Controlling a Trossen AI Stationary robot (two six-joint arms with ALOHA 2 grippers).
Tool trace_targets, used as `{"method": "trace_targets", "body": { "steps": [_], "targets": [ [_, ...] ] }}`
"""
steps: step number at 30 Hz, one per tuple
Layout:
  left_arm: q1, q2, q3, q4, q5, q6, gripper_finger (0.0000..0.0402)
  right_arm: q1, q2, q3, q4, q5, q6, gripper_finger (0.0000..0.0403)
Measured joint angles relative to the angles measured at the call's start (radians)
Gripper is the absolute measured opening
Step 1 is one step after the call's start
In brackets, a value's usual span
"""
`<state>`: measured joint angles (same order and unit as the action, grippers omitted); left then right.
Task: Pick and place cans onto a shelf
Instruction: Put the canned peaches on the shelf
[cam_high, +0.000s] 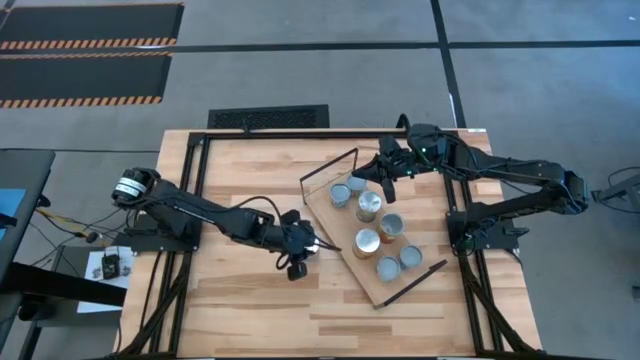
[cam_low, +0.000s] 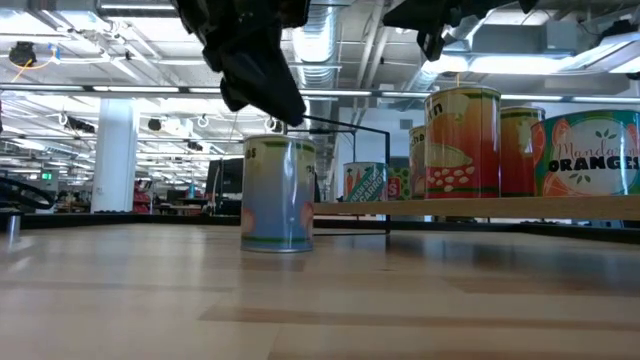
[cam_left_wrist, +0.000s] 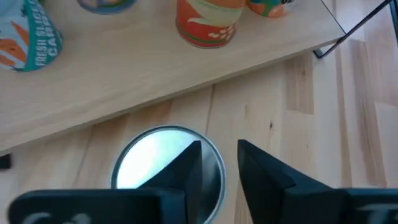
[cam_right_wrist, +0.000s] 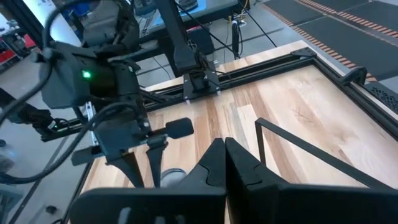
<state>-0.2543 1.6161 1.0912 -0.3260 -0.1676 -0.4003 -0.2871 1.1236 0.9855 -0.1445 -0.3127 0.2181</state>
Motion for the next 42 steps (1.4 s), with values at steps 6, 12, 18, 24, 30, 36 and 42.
{"method": "trace_targets", "body": {
  "steps": [6, 12, 18, 24, 30, 36, 42],
  "targets": [
    [-0.049, -0.001, 0.082, -0.157, -0.012, 0.024, 0.0116, 0.000, 0.000, 0.000, -0.015, -0.003, -0.006, 0.0008],
    [-0.126, 0.007, 0.081, -0.211, -0.170, 0.041, 0.0130, 0.000, -0.021, 0.000, -0.056, -0.004, -0.017, 0.0008],
    [-0.130, 0.041, 0.080, -0.214, -0.210, 0.079, 0.0127, -0.001, -0.040, -0.001, -0.062, -0.003, -0.033, 0.0008],
    [-0.123, 0.109, 0.085, -0.184, -0.200, 0.102, 0.0126, -0.001, -0.050, 0.000, -0.062, -0.002, -0.039, 0.0008],
    [-0.122, 0.115, 0.084, -0.184, -0.233, 0.078, 0.0079, -0.001, -0.104, 0.000, -0.179, -0.002, -0.035, 0.0008],
    [-0.104, 0.114, 0.091, -0.194, -0.210, 0.091, 0.0008, -0.001, -0.227, 0.000, -0.335, 0.002, -0.035, 0.0008],
    [-0.053, 0.119, 0.231, -0.273, -0.105, 0.134, 0.0000, -0.002, -0.357, 0.000, -0.400, 0.041, -0.034, 0.0008]
  ]
}}
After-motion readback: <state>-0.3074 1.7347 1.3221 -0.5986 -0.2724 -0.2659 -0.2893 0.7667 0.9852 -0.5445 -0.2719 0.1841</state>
